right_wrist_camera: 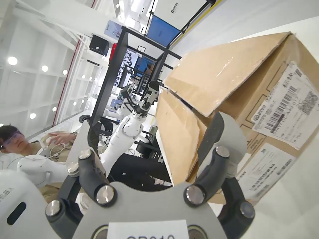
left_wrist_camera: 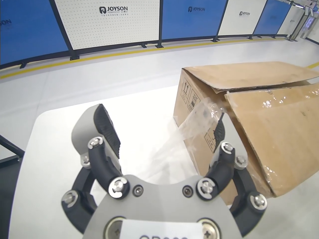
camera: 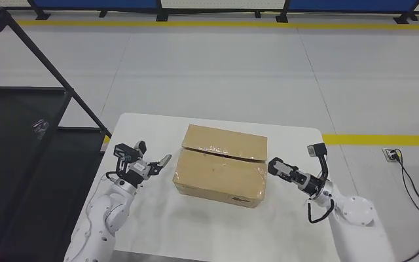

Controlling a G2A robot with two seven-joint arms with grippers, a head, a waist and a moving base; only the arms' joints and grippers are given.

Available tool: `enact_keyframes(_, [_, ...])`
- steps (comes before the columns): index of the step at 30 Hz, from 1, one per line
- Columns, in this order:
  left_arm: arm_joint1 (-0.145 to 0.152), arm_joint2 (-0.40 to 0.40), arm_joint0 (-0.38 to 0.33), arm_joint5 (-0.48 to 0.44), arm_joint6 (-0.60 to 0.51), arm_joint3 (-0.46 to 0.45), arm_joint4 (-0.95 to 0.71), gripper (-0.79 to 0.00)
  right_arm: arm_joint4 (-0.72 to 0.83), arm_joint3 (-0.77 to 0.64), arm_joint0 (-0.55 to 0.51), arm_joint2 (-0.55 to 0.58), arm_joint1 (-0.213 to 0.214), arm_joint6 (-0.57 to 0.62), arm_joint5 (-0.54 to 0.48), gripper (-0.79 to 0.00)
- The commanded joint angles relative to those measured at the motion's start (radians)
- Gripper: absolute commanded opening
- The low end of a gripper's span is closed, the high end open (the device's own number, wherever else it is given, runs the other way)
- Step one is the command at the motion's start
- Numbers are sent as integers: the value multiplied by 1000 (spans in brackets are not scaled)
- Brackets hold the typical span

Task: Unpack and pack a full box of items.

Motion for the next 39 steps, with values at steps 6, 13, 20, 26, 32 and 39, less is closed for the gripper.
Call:
enact_keyframes(6, [-1, 29, -16, 38, -14, 29, 61, 0, -59, -7, -3, -19, 12, -33, 20, 0])
enact_keyframes(13, [1, 43, -12, 11, -9, 59, 87, 0, -60, -15, -7, -54, 18, -60, 20, 0])
enact_keyframes(20, [2, 68, -8, -22, -7, 63, 109, 0, 123, -7, -9, -73, 28, 70, -74, 0])
enact_keyframes(26, [0, 88, -14, -25, -1, 65, 115, 0, 255, -103, -46, -93, 49, 125, -66, 0])
enact_keyframes(32, [-1, 100, -20, -25, 2, 63, 116, 0, 295, -228, -100, -118, 92, 126, -66, 0])
enact_keyframes(39, [0, 76, -9, 4, 43, 37, 72, 0, 210, -324, -159, -160, 160, 82, -110, 0])
